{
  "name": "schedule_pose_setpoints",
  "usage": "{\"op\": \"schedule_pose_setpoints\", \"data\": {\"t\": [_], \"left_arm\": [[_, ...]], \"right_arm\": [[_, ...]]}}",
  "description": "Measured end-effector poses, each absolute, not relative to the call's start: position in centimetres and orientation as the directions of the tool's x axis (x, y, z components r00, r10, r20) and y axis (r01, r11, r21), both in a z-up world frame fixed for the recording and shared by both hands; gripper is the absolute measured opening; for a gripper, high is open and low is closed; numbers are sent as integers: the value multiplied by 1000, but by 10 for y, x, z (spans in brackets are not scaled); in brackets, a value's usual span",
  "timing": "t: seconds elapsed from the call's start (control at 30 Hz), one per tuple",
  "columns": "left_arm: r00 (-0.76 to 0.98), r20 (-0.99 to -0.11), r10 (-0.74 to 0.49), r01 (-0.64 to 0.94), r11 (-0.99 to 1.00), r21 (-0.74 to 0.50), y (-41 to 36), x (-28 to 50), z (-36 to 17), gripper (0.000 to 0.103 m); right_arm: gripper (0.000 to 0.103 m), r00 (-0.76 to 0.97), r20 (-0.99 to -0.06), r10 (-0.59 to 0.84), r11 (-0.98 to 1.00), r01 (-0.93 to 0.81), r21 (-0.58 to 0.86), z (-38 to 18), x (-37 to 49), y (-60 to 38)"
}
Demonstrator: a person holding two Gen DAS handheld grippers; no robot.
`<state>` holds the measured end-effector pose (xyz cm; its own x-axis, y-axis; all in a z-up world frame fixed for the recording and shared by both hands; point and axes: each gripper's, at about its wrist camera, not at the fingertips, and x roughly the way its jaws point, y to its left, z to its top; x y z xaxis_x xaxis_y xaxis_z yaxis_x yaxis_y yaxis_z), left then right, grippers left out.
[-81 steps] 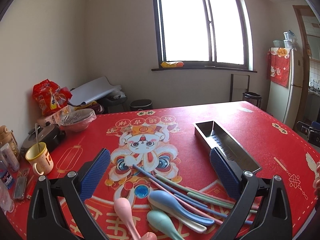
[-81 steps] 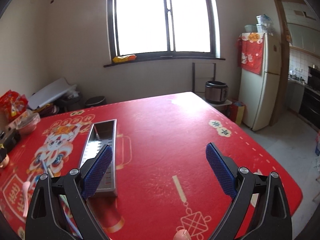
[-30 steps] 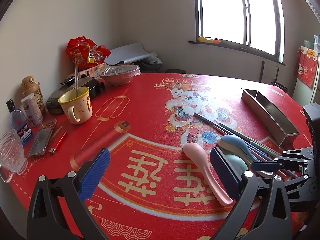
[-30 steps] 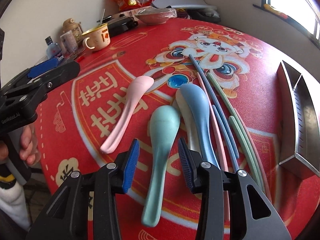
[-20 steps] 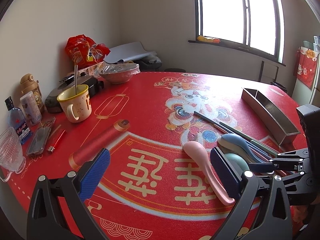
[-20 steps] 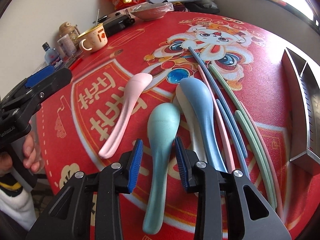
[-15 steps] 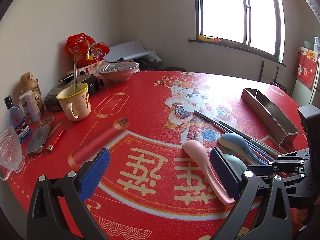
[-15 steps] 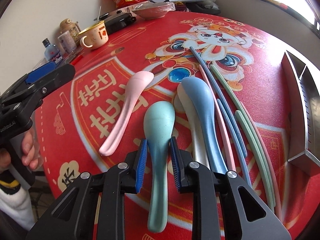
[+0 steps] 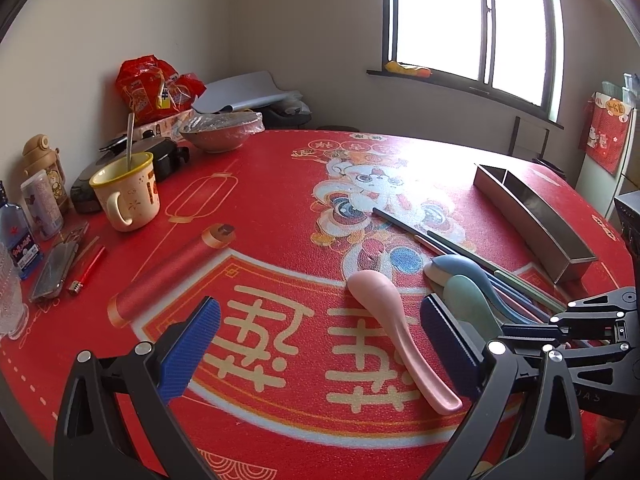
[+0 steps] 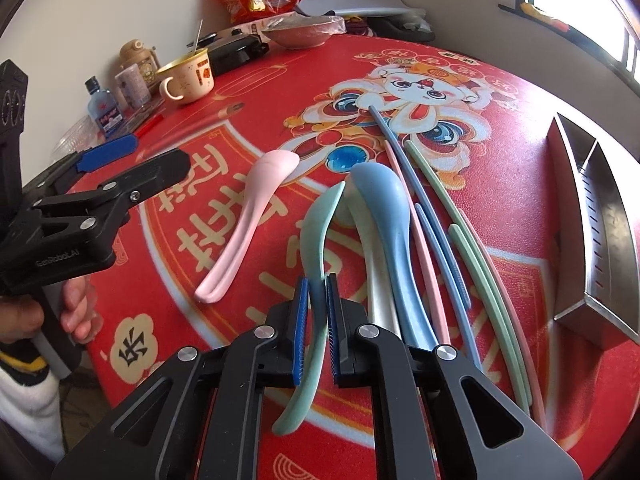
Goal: Organize utensils
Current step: 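Lift the teal spoon with the right tool while the left tool grasps the pink spoon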
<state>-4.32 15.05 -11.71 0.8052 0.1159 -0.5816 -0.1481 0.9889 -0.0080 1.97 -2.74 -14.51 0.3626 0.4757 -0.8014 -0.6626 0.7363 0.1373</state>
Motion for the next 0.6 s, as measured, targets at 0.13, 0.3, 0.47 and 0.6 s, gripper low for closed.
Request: {"op": "schedule_pose_setpoints", "data": {"t": [0.13,0.3,0.47,0.6], "left_arm": [[801,-588,110,-139,990,-3,148,-42,-121,97],[797,-596,99,-129,992,-8,147,-41,-124,97],[782,-617,83,-125,992,-25,150,-38,-128,97],[772,-632,69,-132,990,-53,155,-37,-130,97]], "right_arm": [[9,356,-811,464,738,-661,133,-151,16,-29],[9,361,-811,460,734,-669,119,-154,10,-30],[9,377,-801,466,715,-693,90,-155,7,-30],[8,380,-794,475,724,-681,107,-154,12,-35]]}}
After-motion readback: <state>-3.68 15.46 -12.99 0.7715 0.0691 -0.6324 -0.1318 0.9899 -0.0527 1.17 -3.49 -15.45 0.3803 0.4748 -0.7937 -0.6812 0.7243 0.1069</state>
